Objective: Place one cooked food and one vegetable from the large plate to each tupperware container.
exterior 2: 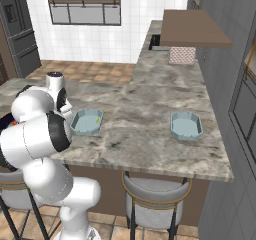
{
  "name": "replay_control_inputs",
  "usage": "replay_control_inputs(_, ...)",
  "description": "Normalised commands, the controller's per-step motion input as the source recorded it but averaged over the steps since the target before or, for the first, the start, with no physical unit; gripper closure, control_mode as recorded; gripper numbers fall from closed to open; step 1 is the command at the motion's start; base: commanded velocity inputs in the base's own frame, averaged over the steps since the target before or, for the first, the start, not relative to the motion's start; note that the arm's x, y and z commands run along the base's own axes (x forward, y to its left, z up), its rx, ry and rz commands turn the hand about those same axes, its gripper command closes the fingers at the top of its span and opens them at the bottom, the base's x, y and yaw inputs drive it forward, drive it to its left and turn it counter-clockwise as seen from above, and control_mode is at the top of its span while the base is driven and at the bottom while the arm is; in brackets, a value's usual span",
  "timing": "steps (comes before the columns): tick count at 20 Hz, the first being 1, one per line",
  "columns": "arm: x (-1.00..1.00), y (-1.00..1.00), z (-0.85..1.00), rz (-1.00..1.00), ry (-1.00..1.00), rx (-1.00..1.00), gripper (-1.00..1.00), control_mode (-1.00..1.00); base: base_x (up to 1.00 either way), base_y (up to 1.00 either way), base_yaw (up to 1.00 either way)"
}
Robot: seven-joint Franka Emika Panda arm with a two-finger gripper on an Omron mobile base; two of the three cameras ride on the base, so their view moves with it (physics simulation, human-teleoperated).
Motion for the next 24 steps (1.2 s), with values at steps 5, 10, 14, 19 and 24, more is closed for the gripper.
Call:
replay_control_inputs(5,-0.52,0.41,0.47,0.43,-0.08,-0.04,-1.00,-1.00,0.00,0.00,0.00)
replay_control_inputs(10,-0.01,0.28,0.06,0.45,-0.17,-0.03,-1.00,-1.00,0.00,0.00,0.00)
replay_control_inputs(14,0.02,0.41,0.00,0.41,-0.29,-0.14,-1.00,-1.00,0.00,0.00,0.00)
replay_control_inputs(19,0.04,0.63,-0.13,0.32,-0.04,-0.11,-1.00,-1.00,0.00,0.00,0.00)
replay_control_inputs(24,0.25,0.39,-0.10,0.20,0.05,-0.01,-1.00,-1.00,0.00,0.00,0.00)
